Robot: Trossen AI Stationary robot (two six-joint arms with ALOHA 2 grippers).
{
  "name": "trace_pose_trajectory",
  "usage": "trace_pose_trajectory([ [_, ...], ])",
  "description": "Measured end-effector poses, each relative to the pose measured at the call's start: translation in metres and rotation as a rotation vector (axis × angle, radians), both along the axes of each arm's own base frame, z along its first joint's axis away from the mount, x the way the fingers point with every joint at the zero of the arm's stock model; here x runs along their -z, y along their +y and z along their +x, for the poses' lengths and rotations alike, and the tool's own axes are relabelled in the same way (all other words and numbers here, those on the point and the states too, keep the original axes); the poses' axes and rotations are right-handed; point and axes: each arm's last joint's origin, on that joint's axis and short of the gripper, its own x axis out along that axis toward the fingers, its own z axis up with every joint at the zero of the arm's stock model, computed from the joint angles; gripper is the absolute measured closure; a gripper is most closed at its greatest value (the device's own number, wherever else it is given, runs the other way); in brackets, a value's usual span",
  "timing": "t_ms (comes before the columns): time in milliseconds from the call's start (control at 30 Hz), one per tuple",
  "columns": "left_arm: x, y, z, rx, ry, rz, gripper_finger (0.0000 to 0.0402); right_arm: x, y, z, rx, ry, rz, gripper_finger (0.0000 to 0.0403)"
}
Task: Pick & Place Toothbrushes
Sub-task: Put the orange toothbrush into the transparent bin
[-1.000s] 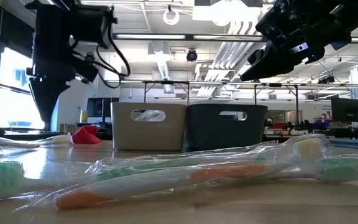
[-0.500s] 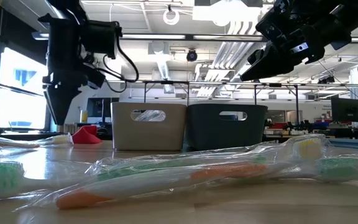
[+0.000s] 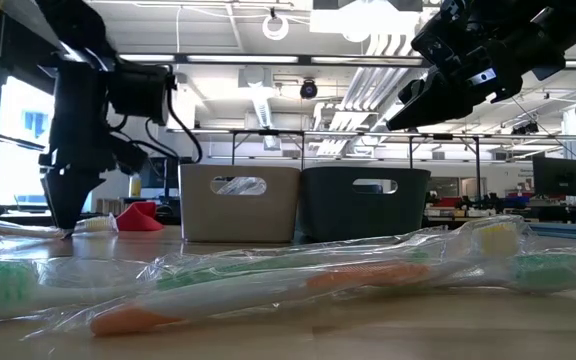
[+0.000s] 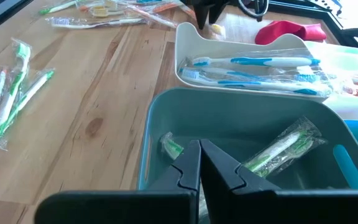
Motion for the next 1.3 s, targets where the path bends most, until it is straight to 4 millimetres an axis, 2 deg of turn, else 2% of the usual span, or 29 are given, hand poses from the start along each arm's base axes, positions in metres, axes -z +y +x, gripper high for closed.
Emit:
trace_pose_trajectory([
  [300,0.006,-0.001,-0.002,0.005,-0.021,-0.007,0.0269,0.0,0.0,0.0,0.001,0.0,0.0,0.0401],
  [633,0.006,-0.001,-0.001,0.005,-0.029,-0.009,0.0363,0.0,0.0,0.0,0.0,0.0,0.0,0.0401],
  [800,0.006,-0.001,-0.001,-0.017,-0.032,-0.012,0.0393,0.0,0.0,0.0,0.0,0.0,0.0,0.0401],
  [1067,0.002,0.0,0.003,-0.005,-0.036,-0.005,0.0397,0.0,0.0,0.0,0.0,0.0,0.0,0.0401],
  [1300,-0.017,0.005,0.016,0.023,-0.072,0.085,0.04,0.0,0.0,0.0,0.0,0.0,0.0,0.0401],
])
